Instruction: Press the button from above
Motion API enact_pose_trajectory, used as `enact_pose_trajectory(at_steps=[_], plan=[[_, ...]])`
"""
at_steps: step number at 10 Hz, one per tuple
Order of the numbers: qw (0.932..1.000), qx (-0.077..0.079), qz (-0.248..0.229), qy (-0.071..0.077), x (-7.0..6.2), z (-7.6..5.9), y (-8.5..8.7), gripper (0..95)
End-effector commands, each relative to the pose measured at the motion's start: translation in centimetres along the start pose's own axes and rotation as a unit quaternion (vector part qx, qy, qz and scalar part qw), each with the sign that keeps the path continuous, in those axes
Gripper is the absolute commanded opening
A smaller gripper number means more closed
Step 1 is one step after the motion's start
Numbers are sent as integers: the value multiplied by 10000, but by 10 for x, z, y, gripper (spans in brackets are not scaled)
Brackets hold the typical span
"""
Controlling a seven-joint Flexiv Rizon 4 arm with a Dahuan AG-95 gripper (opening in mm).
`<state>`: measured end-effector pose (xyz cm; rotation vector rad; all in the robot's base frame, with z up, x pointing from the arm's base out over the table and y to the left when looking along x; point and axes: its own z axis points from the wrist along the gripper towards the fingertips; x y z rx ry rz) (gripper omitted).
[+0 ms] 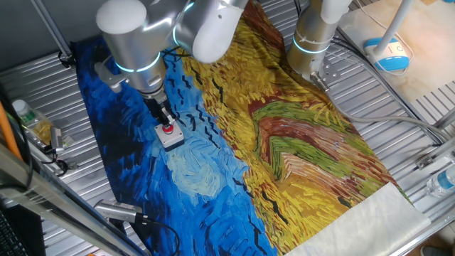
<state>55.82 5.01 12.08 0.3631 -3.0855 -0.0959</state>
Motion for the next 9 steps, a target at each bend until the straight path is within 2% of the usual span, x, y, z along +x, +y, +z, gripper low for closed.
enact_pose_trajectory(at_steps=[1, 4, 5, 9], plan=[[10000, 20, -12, 20, 3, -12, 2, 0], [10000, 7, -60, -51, 7, -21, 2, 0], [9999, 24, -79, -102, 8, -22, 2, 0], [9998, 55, -162, -115, 8, -22, 2, 0]])
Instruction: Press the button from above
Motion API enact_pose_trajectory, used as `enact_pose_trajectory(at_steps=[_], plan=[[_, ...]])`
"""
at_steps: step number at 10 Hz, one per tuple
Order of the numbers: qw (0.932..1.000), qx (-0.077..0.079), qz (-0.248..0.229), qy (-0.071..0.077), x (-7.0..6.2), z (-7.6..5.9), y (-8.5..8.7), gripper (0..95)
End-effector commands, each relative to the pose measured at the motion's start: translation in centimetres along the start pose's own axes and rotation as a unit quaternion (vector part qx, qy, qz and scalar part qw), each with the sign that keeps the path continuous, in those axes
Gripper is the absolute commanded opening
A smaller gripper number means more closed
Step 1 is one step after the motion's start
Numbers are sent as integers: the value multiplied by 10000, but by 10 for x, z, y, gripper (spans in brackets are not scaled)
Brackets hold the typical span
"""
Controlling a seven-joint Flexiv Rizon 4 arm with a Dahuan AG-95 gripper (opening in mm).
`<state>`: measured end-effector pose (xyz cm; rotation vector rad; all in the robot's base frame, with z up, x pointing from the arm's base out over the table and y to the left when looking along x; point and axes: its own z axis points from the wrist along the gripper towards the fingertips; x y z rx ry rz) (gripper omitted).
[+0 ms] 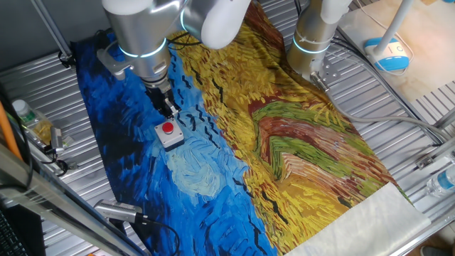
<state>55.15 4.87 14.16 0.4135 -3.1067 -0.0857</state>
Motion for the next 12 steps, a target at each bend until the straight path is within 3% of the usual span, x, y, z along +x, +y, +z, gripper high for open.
enact_pose_trajectory(at_steps=[1, 2, 6, 12], plan=[[10000, -2, -64, 5, 0, -1, 0, 190], [9999, -13, -137, -2, 1, -2, 0, 190], [9991, -24, -416, 0, 2, -3, -1, 950], [9991, 41, -411, 82, 2, -3, -1, 950]])
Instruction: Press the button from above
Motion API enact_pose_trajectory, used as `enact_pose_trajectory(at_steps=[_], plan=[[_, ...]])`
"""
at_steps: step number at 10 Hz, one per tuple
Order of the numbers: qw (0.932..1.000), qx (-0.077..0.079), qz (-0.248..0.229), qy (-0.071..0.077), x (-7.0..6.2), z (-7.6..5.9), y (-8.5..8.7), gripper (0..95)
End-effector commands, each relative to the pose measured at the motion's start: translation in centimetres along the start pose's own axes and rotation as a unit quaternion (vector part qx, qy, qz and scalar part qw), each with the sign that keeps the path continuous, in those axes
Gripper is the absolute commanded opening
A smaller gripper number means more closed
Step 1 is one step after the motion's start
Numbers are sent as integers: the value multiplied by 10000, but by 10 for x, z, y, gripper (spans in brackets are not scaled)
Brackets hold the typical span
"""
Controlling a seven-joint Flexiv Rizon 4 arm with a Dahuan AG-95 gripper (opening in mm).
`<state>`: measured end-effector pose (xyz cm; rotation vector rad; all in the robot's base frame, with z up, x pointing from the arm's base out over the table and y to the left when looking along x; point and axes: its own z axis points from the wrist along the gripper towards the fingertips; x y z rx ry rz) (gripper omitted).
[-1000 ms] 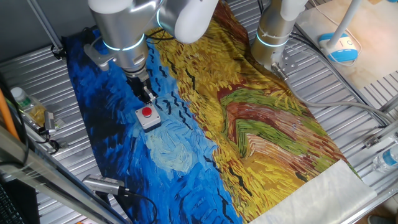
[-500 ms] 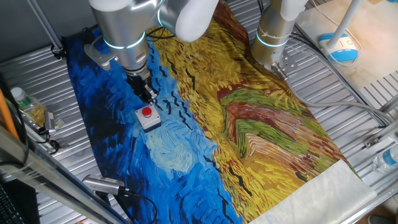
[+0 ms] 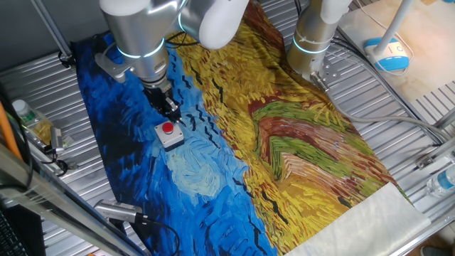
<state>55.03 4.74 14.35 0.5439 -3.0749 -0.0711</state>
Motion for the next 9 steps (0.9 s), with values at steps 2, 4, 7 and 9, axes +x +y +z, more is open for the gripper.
enact_pose_trajectory(at_steps=[2, 4, 7, 9], plan=[[10000, 29, -14, -1, 0, -1, 0, 760], [10000, 35, -20, -3, 0, -1, 0, 760], [10000, 59, -28, 16, 0, -1, 0, 760], [10000, 74, 2, 29, 0, -1, 0, 760]])
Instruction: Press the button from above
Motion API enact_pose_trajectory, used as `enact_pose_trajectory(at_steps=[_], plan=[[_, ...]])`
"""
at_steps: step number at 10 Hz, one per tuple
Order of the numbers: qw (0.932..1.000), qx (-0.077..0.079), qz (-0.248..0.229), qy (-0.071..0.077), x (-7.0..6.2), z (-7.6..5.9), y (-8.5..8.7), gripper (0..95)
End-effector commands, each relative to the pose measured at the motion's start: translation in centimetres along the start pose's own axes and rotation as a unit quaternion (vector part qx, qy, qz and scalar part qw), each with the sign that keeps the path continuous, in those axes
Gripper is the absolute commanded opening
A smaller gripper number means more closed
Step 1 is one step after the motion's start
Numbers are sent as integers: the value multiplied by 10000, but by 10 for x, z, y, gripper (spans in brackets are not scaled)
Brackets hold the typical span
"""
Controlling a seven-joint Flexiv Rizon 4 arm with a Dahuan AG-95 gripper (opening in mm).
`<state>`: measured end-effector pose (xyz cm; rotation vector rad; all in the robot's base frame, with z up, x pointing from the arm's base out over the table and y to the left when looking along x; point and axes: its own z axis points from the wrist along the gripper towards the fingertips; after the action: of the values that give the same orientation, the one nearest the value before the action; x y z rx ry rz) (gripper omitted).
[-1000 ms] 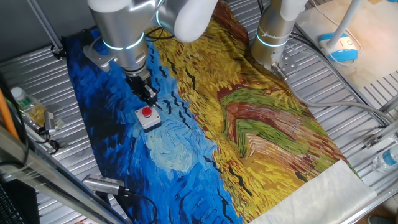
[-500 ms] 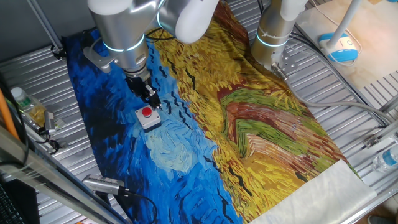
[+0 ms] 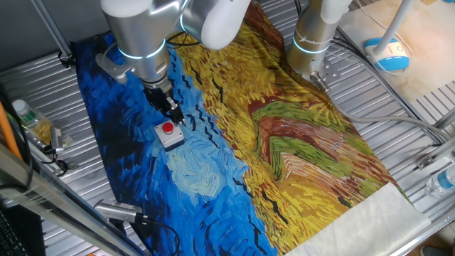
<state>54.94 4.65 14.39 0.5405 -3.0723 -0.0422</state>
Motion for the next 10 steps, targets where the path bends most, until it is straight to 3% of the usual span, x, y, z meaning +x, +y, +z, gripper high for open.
enact_pose_trajectory(at_steps=[1, 10], plan=[[10000, -12, 3, -4, -1, 0, 1, 760], [10000, -6, -65, 5, -1, 0, 1, 760]])
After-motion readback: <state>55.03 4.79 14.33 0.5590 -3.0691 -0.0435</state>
